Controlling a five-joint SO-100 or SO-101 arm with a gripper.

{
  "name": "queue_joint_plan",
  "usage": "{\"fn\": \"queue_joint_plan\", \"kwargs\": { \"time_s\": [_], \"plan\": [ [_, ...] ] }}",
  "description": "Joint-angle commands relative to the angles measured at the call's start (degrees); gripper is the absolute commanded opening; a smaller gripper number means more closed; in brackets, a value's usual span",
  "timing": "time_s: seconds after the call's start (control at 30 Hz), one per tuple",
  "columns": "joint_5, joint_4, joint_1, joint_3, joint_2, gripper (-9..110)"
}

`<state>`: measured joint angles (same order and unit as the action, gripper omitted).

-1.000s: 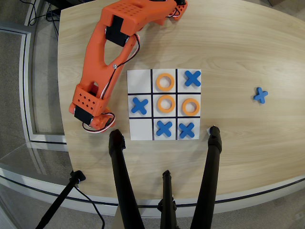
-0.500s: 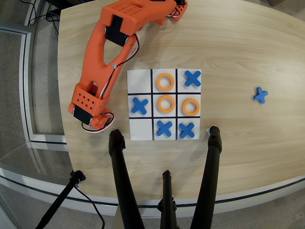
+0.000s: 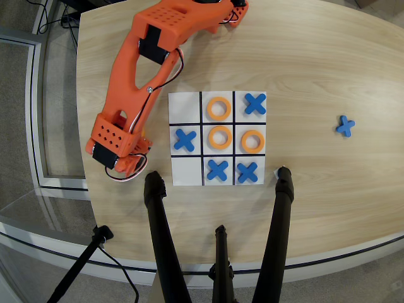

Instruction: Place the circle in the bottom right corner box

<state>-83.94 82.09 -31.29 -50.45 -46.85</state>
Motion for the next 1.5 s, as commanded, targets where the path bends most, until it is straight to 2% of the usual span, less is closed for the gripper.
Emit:
{"fn": "queue_joint_plan", "kwargs": {
  "time_s": [0.0, 0.2, 0.37, 0.57, 0.77, 1.17, 1.47],
  "plan": [
    [1.41, 6.06, 2.02, 2.02, -9.58, 0],
    [1.41, 7.38, 5.98, -10.46, -29.09, 0],
    [0.88, 6.06, 10.81, -28.83, -45.35, 0],
    [0.88, -5.45, 16.17, -56.51, -62.14, 0],
    [0.62, -21.45, 17.67, -76.11, -65.65, 0],
    [1.58, -32.78, 17.93, -78.93, -54.67, 0],
    [2.11, -36.56, 18.11, -78.13, -50.19, 0]
  ]
}}
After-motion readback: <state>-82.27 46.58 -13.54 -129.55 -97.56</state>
